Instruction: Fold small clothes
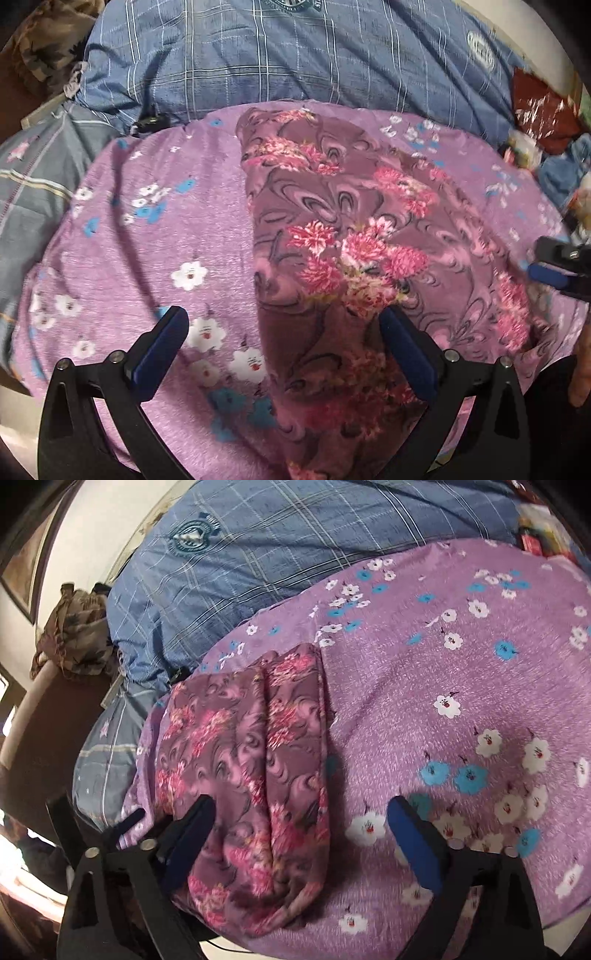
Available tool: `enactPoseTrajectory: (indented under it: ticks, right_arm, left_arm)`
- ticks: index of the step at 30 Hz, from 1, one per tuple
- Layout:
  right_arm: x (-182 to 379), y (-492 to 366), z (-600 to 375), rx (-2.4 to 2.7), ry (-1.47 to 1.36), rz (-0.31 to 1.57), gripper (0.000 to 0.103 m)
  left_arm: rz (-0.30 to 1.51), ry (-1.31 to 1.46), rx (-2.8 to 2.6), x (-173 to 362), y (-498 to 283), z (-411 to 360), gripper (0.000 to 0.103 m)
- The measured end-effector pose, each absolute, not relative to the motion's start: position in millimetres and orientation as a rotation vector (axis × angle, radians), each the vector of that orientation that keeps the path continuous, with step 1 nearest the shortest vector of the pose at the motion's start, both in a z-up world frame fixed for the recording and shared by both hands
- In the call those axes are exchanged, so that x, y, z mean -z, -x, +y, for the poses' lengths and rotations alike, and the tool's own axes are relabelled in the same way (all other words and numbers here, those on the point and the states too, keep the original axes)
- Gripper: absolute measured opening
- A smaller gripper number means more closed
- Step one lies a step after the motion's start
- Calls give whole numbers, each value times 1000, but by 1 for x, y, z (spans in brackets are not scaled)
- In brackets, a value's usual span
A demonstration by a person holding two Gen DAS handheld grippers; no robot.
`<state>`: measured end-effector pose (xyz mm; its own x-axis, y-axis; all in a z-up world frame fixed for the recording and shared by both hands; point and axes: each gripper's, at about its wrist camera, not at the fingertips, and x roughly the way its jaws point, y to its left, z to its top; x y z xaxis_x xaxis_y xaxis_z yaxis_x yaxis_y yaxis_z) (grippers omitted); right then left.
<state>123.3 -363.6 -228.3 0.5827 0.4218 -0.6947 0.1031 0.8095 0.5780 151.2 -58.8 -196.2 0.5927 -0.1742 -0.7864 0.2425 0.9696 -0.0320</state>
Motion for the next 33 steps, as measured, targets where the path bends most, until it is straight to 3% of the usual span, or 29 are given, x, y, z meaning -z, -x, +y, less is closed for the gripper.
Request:
enactPoseTrajectory:
  ticks: [5,14,27,31,33]
  right_arm:
    - [233,-129,-358,-240,-631,943,80]
    - [239,-144,-337,-264,-581,980,79]
    - [245,-148,-313,-320,-531,1005,78]
    - [251,-148,-309,-403,-628,1023,77]
    - [253,-146,-307,-435,-704,1015,76]
  left_arm:
    - [891,-14,287,196,-157,-52,103]
    - [852,-27,386,190,-151,-58,103]
    - [943,-50,468,214,-163,-76,103]
    - [931,-24,457,209,-161,-70,103]
    - [895,-42,452,201,-155,-71,95]
